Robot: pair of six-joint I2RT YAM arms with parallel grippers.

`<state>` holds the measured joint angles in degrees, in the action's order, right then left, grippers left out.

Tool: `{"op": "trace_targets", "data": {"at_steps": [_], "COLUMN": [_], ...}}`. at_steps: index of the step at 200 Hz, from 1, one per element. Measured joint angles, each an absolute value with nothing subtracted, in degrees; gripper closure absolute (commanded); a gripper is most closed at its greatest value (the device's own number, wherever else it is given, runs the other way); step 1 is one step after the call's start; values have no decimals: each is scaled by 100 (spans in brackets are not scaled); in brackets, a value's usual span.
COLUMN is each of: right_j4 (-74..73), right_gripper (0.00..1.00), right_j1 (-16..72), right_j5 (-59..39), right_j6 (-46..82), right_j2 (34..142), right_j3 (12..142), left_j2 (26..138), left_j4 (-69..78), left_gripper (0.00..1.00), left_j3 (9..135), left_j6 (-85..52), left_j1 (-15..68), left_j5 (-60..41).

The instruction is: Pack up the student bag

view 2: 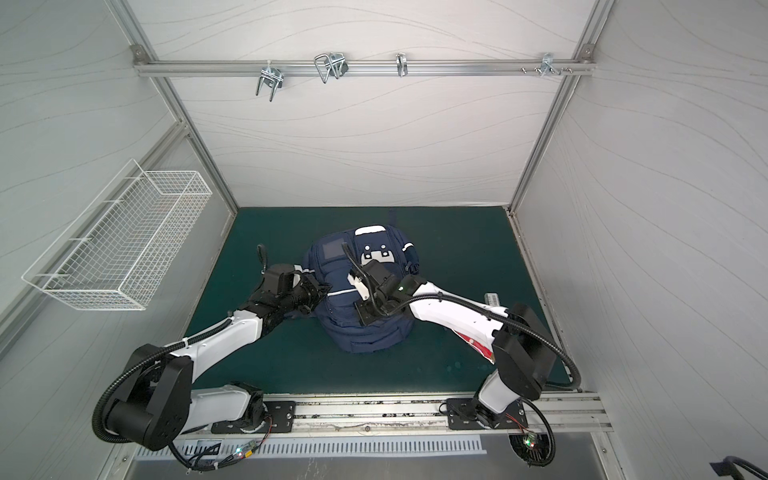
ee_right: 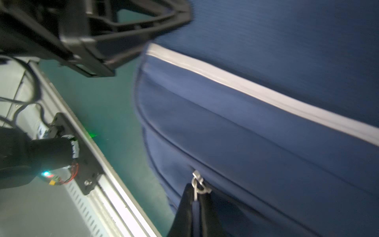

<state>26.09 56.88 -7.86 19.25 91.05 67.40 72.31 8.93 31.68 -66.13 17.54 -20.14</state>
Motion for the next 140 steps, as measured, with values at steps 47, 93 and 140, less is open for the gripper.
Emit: {"op": "trace_targets", "data": {"at_steps": [47, 93, 140], "right_j4": [2250, 2290, 2316], "right_gripper": [100, 100, 100], "right_j1": [5992, 5992, 5955], "right_j5": [-1127, -652, -165], "right_j6": [1811, 2141, 2873], "right_j2": [9585, 9107, 8267], "right_j3": [6971, 6711, 5898], "left_j2": [6829, 6082, 5782], "left_j4": [681, -21, -220], "left_gripper": [100, 62, 61], "left_j3": [3028, 3030, 2923], "left_j6": [-6665, -6416, -6501], "left_j1": [1929, 1942, 1483], "left_j5": [-1826, -1693, -1890]}}
